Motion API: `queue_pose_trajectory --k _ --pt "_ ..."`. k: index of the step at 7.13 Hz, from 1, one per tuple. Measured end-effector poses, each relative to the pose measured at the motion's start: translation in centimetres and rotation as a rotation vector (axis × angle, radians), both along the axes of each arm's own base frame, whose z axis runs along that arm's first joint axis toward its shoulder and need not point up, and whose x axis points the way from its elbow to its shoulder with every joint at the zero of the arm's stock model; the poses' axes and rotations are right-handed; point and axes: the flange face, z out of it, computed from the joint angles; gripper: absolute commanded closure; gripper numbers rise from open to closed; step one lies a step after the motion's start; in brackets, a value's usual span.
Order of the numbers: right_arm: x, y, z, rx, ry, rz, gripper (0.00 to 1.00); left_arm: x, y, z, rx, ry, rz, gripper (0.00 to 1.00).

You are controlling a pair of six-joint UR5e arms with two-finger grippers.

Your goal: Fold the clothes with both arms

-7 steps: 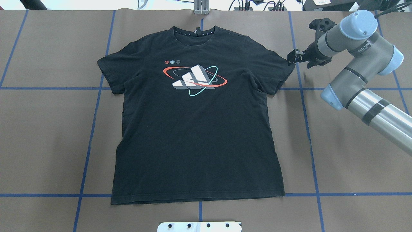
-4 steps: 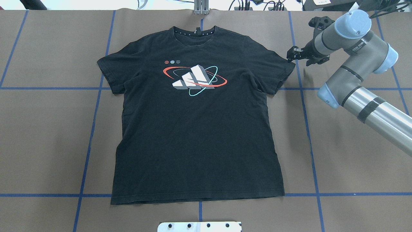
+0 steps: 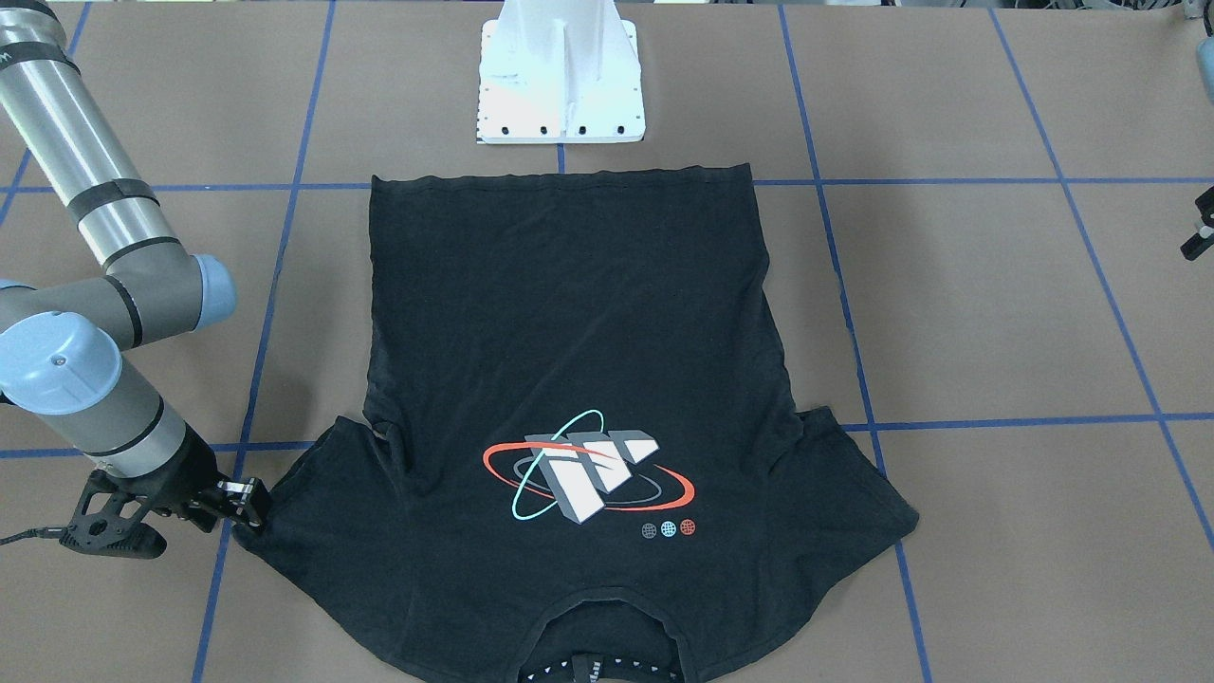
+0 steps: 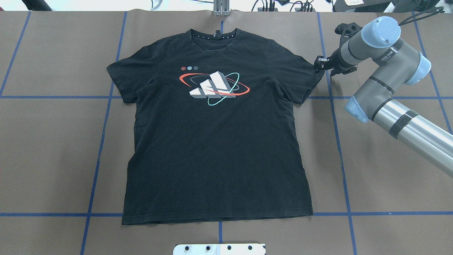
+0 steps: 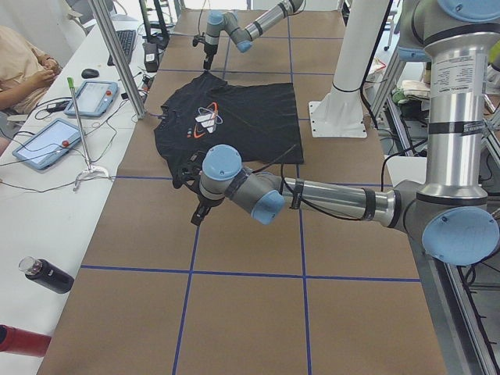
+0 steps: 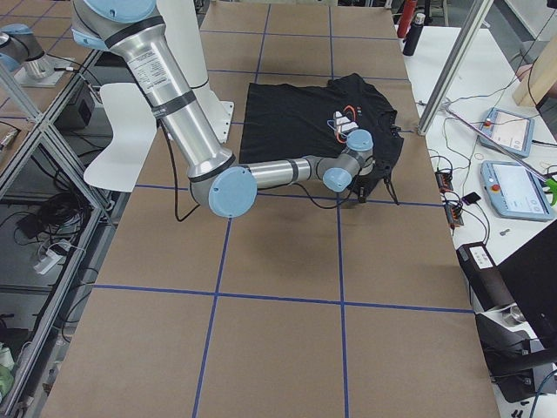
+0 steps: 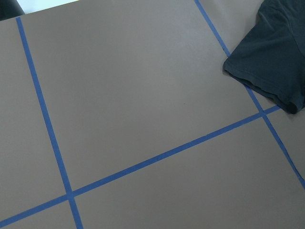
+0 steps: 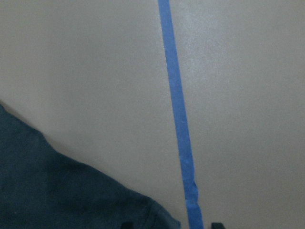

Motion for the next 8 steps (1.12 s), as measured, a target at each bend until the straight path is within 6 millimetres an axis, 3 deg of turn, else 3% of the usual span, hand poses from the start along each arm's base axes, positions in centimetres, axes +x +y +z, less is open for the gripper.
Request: queue_pose_trajectory --k 3,4,6,8 --pt "0.0 -0.1 -0.5 -0.014 -0.013 0.017 1.0 0.0 0.0 0.1 -0.002 0.0 0.0 0.0" --pt "0.0 -0.5 -2.0 -0.021 -0.039 0.035 1.0 0.0 0.0 0.1 -0.003 0.0 0.0 0.0" --pt "-1.1 -1.0 -8.4 -0.067 -0.149 0.105 1.0 0.0 0.0 0.2 -0.003 0.0 0.0 0.0" --pt "-5.0 -0.6 -15.2 -0.116 -0.245 0.14 1.0 0.0 0.0 0.2 -0.002 0.0 0.001 0.0"
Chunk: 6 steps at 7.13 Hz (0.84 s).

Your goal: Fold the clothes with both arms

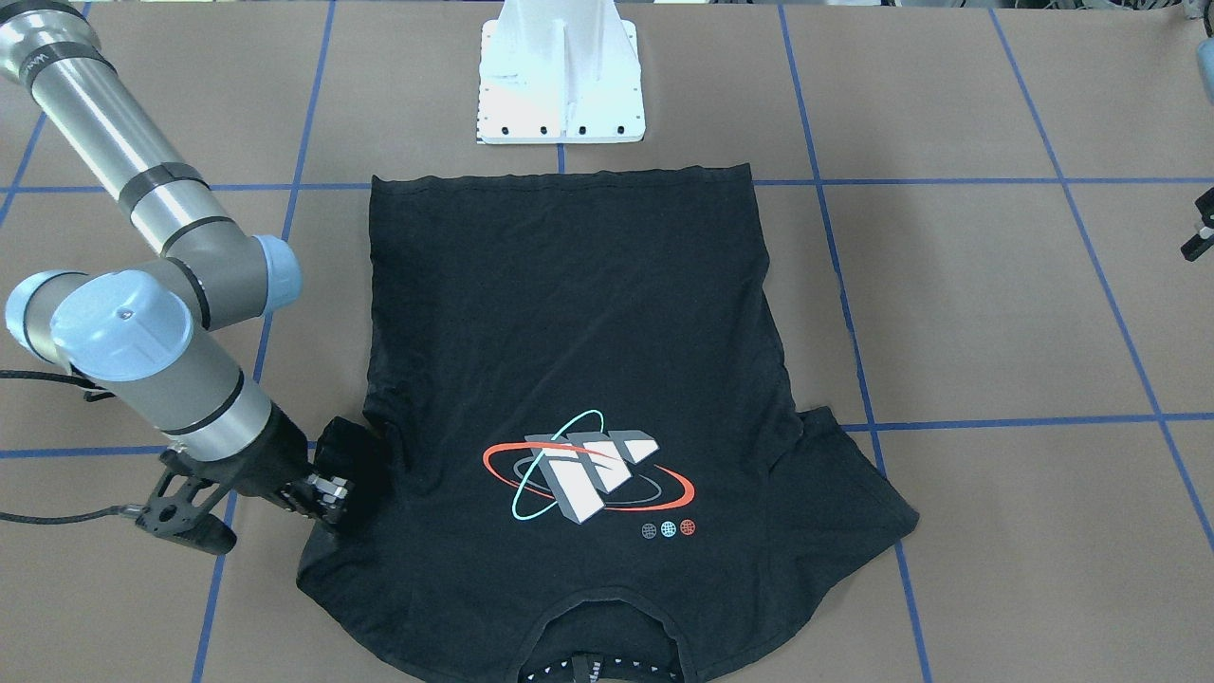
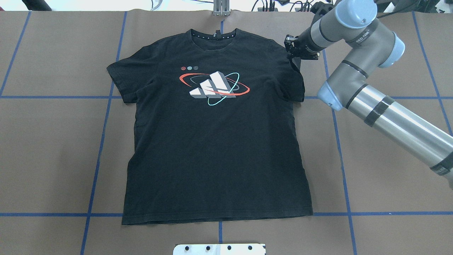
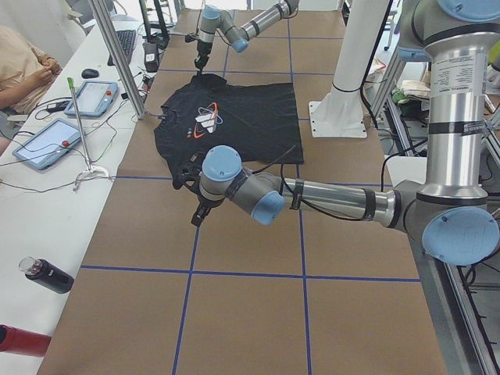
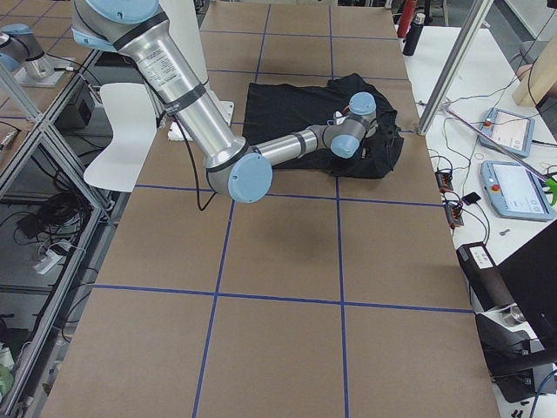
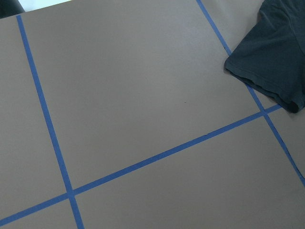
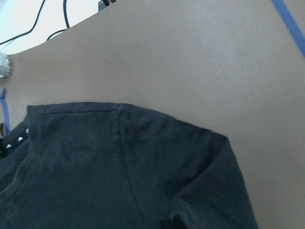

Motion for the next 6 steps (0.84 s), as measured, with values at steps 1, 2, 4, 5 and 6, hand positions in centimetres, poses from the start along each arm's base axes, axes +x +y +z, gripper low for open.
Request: queue_pose_trajectory --k 1,2,4,5,6 --pt "-2.5 0.4 -2.5 -0.01 -0.023 0.009 1.0 0.0 0.0 -0.1 0.002 0.0 0.0 0.0" --pt "-4.7 0.8 -4.0 -0.01 -0.025 0.02 1.0 0.0 0.0 -0.1 0.003 0.0 0.0 0.0" --pt "-7.1 1.3 -4.8 -0.006 -0.015 0.029 0.01 0.0 0.0 -0.2 0.005 0.0 0.0 0.0" --pt "-8.0 1.6 -5.3 0.005 -0.011 0.04 0.0 0.0 -0.1 -0.6 0.011 0.002 0.0 0.0" --pt "-8.8 2.1 -6.0 0.016 -0.011 0.055 0.0 0.7 -0.6 -1.4 0.019 0.009 0.004 0.0"
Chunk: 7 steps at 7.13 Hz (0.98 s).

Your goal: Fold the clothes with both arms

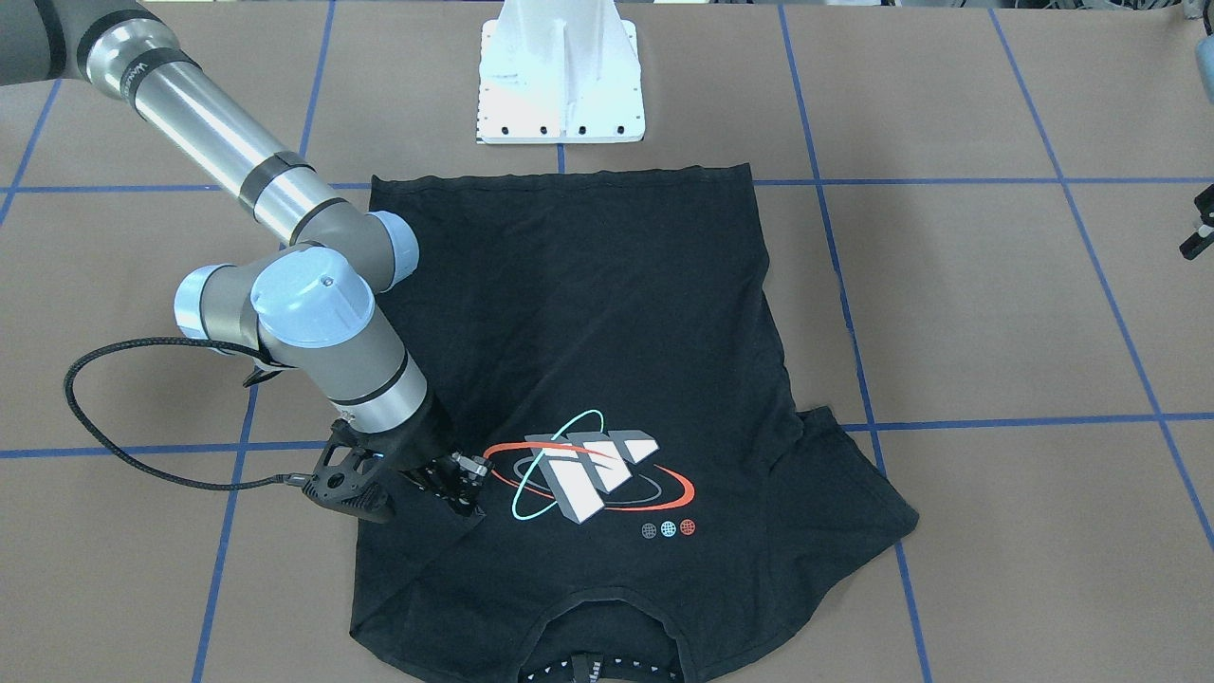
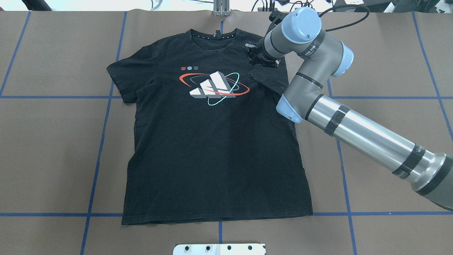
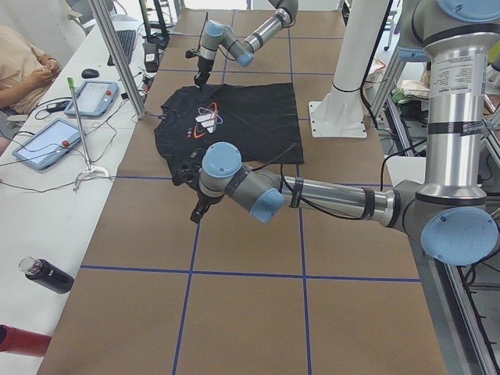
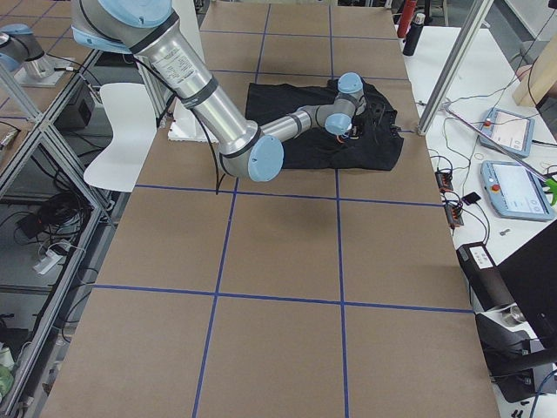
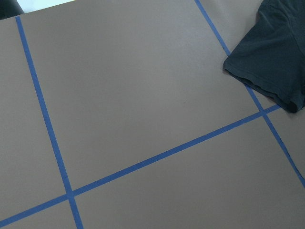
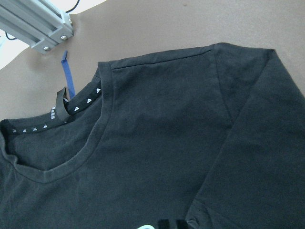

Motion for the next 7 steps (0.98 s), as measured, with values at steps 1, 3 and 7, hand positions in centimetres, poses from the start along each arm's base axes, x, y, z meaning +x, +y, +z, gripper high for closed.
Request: queue_pose_trajectory --k 1,3,7 --pt "-0.5 0.8 -0.3 0.005 -0.005 0.007 0.0 1.7 -1.2 -1.2 0.003 0.021 0.003 0.0" --pt "1.0 5.1 0.7 0.029 -0.039 -0.019 0.0 6.3 -4.8 -3.5 0.002 0.089 -0.009 0.0" --pt "9.7 15.0 2.5 0.061 -0.14 -0.103 0.0 20.1 -14.1 -6.4 -0.088 0.119 0.032 0.06"
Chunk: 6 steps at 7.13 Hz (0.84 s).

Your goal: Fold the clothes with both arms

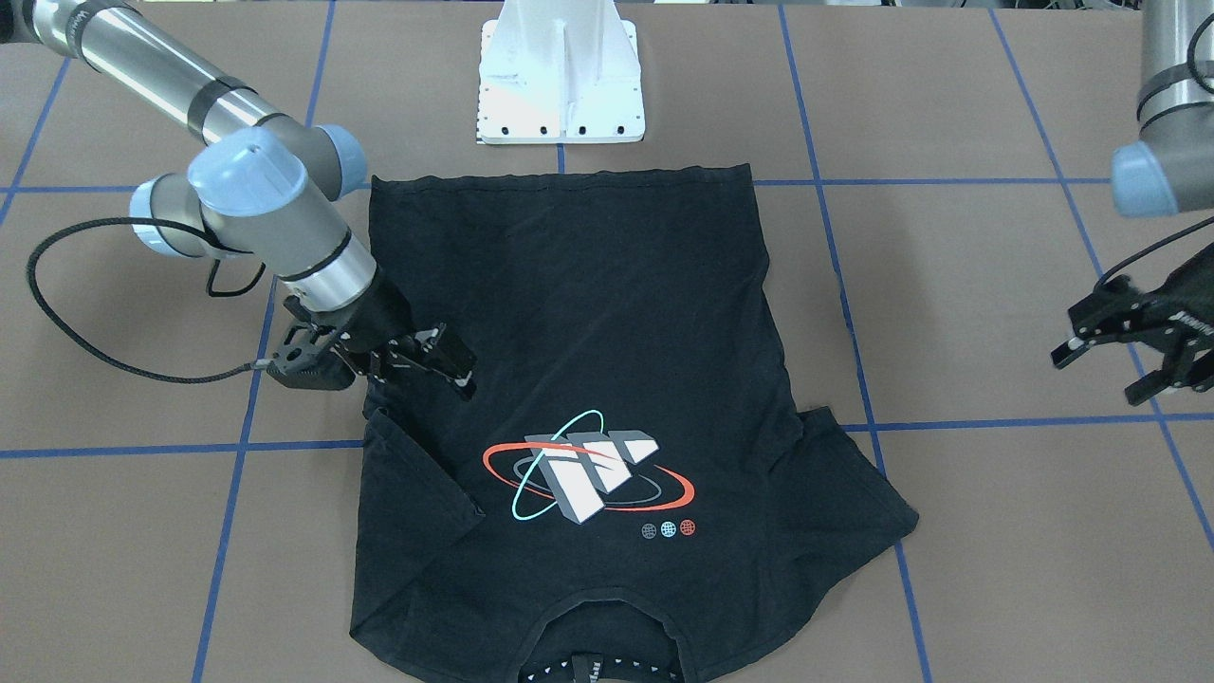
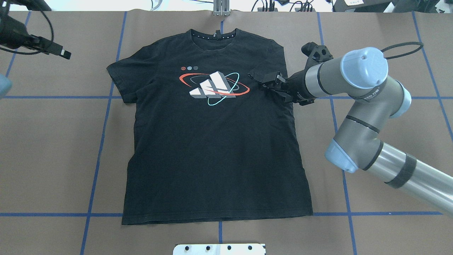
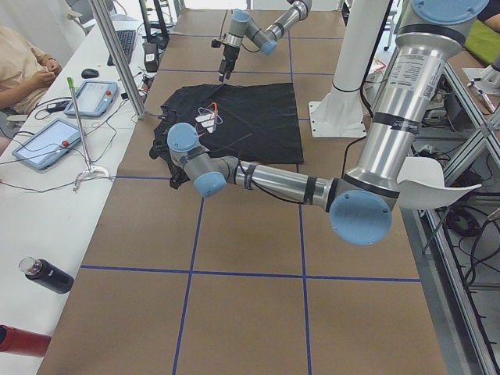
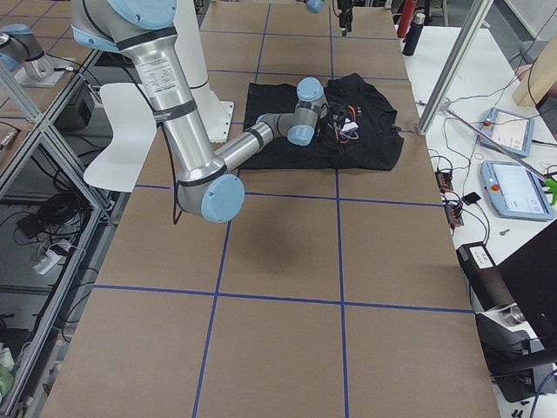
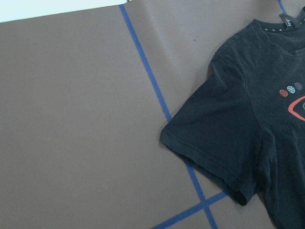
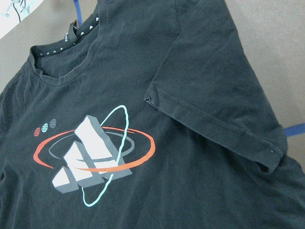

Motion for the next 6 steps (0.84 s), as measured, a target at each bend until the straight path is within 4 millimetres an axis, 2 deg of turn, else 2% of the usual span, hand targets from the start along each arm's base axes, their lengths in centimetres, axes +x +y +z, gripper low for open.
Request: queue_pose_trajectory --k 1,3,4,6 --pt "1.1 1.1 -0.1 -0.002 -0.015 -0.001 0.0 3.3 -0.8 0.6 -0.014 -0.015 0.012 0.15" --pt "1.6 1.9 0.0 -0.007 -0.021 -0.001 0.0 8.4 -1.1 2.4 -0.044 -0.012 0.011 0.39" --pt "1.7 2.0 0.1 -0.008 -0.02 0.0 0.0 10.0 -1.4 3.0 -0.059 -0.004 -0.019 0.44" --pt "1.4 2.2 0.1 -0.006 -0.018 0.0 0.0 11.7 -2.3 4.0 -0.148 0.036 -0.087 0.41"
